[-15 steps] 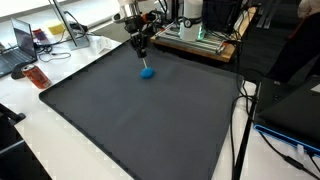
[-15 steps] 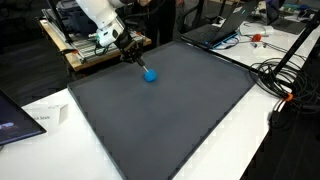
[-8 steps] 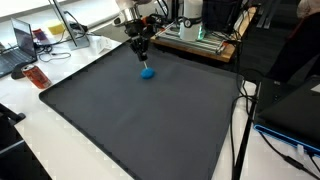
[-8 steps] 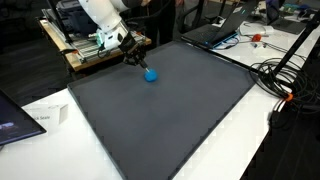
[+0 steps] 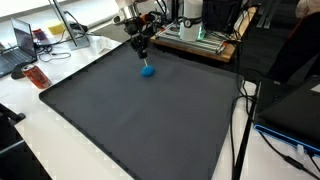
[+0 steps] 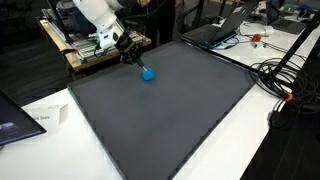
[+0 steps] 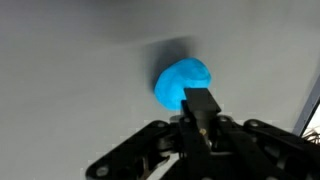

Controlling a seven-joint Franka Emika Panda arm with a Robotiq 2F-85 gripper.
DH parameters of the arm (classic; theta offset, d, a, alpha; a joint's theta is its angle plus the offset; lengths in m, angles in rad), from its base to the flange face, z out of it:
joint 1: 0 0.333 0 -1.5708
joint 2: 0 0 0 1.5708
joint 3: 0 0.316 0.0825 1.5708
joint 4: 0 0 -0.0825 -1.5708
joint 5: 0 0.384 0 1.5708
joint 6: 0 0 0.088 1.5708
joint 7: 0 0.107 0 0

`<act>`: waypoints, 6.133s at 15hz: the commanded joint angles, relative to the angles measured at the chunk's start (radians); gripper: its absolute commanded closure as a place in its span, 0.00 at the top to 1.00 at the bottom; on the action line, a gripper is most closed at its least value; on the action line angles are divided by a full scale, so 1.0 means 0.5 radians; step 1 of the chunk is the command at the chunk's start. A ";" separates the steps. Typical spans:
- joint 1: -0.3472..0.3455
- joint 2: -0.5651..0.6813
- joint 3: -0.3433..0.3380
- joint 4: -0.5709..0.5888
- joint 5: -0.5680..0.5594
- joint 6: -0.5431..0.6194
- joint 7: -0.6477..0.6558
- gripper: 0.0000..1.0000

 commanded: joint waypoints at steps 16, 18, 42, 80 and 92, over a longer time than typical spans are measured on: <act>-0.010 -0.485 -0.076 -0.135 -0.432 -0.096 0.210 0.03; 0.023 -0.529 -0.053 -0.107 -0.589 -0.191 0.258 0.03; 0.306 -0.300 0.191 0.579 -1.522 -0.286 1.472 0.03; 0.935 0.789 0.408 2.069 -2.826 -1.873 3.169 0.03; 1.121 1.341 0.279 2.629 -2.814 -2.121 3.403 0.03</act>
